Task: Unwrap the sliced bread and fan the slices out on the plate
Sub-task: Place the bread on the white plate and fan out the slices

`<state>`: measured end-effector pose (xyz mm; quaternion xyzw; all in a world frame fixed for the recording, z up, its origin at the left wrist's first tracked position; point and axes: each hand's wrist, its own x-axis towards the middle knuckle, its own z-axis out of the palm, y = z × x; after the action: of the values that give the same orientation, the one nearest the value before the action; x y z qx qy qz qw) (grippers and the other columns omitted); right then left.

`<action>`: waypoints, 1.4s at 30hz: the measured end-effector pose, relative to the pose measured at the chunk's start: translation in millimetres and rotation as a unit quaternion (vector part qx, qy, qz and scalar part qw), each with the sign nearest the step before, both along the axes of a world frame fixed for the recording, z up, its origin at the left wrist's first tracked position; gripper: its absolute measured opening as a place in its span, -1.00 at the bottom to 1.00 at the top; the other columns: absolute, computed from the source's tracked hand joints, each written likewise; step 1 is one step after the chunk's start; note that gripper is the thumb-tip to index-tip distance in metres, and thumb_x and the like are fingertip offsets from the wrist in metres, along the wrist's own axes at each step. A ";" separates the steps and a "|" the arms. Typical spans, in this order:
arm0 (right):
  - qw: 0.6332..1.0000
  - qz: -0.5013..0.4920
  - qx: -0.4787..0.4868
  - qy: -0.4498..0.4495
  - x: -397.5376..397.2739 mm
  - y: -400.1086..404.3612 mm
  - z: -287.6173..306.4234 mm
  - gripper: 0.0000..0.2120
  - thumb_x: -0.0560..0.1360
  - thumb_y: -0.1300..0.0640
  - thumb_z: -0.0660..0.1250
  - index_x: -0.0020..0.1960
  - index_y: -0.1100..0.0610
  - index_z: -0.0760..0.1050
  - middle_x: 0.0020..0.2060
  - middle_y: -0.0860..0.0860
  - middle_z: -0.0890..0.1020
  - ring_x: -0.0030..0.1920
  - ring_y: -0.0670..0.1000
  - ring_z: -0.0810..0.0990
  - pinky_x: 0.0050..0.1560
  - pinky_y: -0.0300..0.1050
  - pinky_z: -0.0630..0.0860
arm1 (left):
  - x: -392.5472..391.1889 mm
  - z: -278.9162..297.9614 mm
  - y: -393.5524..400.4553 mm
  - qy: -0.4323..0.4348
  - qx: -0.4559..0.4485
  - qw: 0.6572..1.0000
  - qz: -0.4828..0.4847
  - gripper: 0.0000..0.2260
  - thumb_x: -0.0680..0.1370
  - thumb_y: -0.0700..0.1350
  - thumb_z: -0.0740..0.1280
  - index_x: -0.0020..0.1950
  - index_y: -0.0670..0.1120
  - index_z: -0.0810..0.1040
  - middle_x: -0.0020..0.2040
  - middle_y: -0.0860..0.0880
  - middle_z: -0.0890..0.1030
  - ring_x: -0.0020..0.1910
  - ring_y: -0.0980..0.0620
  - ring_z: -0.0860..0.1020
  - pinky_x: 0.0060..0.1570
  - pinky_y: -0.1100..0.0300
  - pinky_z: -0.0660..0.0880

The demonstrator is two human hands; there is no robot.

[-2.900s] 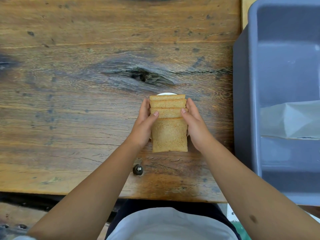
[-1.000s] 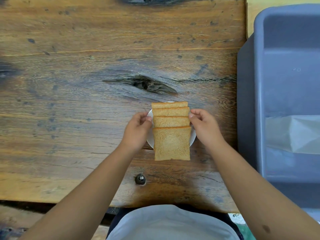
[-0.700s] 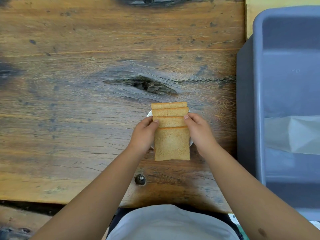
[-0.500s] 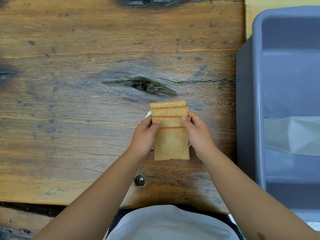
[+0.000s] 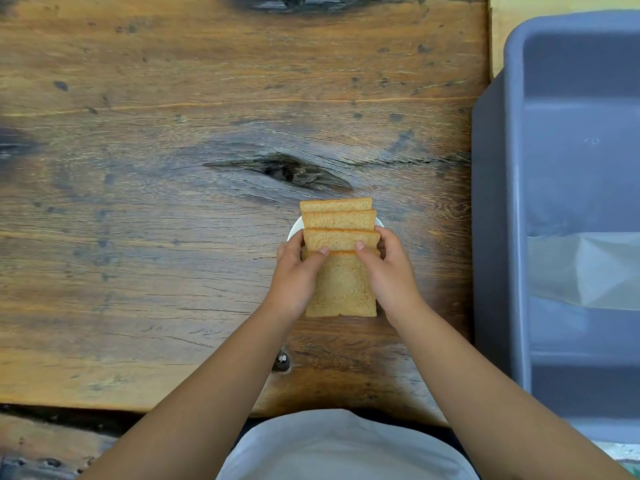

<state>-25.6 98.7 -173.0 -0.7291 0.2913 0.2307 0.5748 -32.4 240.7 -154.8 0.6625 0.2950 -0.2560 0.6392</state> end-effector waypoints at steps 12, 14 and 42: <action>1.000 0.021 -0.020 -0.007 -9.5 -4.8 -3.3 -0.74 0.44 0.01 0.34 0.12 0.01 0.54 0.04 0.04 0.65 -0.01 0.06 0.64 0.04 0.20 0.60 | -12.6 -1.1 -5.4 -0.004 0.044 0.999 -0.007 -0.57 0.42 0.03 0.29 0.30 0.06 0.46 0.29 -0.12 0.47 0.25 -0.10 0.49 0.24 -0.18 0.46; 0.999 0.021 -0.026 -0.008 -10.3 -4.3 -3.3 -0.69 0.39 -0.05 0.33 0.12 -0.01 0.53 0.05 0.03 0.65 0.00 0.06 0.64 0.04 0.20 0.59 | -13.9 -0.5 -6.5 -0.006 0.046 0.999 -0.010 -0.58 0.42 0.03 0.29 0.28 0.06 0.47 0.28 -0.12 0.47 0.24 -0.10 0.49 0.24 -0.17 0.46; 0.993 -0.038 -0.088 -0.061 -35.1 -8.2 -18.5 -0.63 0.45 0.14 0.44 0.24 0.02 0.51 -0.14 -0.15 0.54 -0.10 -0.10 0.53 0.05 -0.16 0.51 | -35.1 -10.9 -5.3 -0.044 0.171 0.977 0.121 -0.79 0.51 -0.17 0.40 0.13 0.01 0.58 -0.10 0.10 0.60 -0.11 0.15 0.56 -0.07 0.35 0.51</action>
<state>-60.7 90.6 -191.5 -0.7782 0.3024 0.1369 0.5331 -67.4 235.4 -165.6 0.7321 0.3843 -0.0926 0.5548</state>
